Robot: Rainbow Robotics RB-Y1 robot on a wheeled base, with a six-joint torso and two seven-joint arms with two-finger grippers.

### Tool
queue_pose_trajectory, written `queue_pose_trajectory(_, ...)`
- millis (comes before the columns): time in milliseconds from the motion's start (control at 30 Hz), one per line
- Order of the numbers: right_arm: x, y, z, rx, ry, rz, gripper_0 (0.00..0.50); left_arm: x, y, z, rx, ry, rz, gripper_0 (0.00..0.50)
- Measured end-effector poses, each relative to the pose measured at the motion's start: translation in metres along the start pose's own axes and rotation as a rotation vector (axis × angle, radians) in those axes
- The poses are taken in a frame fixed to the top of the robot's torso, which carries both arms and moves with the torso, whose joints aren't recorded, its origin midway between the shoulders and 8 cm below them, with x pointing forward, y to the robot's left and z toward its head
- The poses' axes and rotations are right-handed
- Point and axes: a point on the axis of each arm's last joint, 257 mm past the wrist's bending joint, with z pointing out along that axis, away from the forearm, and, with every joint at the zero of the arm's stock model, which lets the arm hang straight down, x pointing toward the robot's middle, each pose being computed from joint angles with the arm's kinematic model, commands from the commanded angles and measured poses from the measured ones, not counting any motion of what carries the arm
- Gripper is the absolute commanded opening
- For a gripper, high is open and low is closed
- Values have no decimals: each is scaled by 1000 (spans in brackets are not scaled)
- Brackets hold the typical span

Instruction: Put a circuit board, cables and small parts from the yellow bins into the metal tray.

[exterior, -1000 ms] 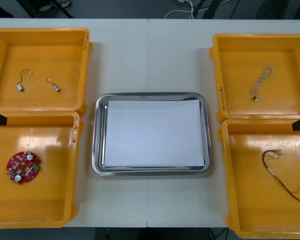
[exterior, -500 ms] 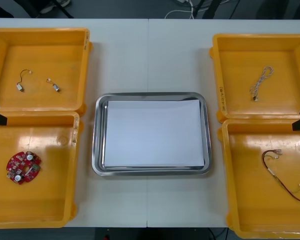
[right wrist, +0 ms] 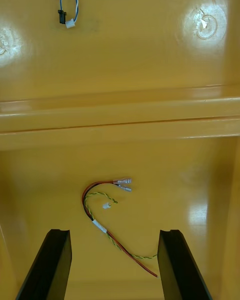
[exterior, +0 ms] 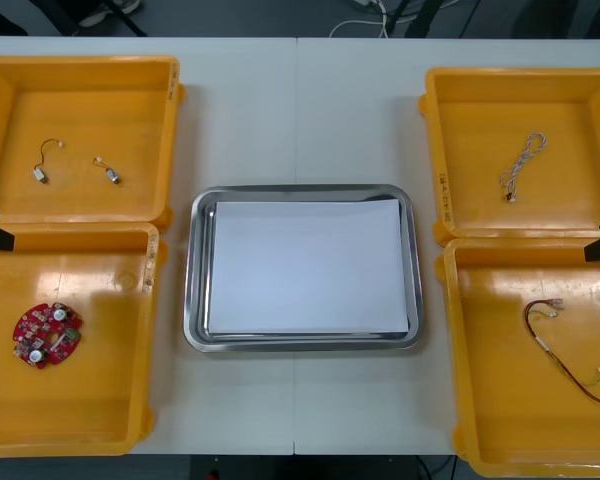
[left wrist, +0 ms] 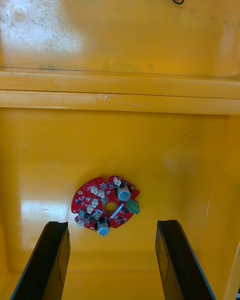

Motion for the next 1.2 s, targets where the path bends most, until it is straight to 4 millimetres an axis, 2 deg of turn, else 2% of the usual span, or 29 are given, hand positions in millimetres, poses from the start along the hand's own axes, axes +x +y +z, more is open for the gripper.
queue_pose_trajectory(1200, 0, 0, 0, 0, 0, 0, 500, 0, 0, 0, 0, 0, 0, 500)
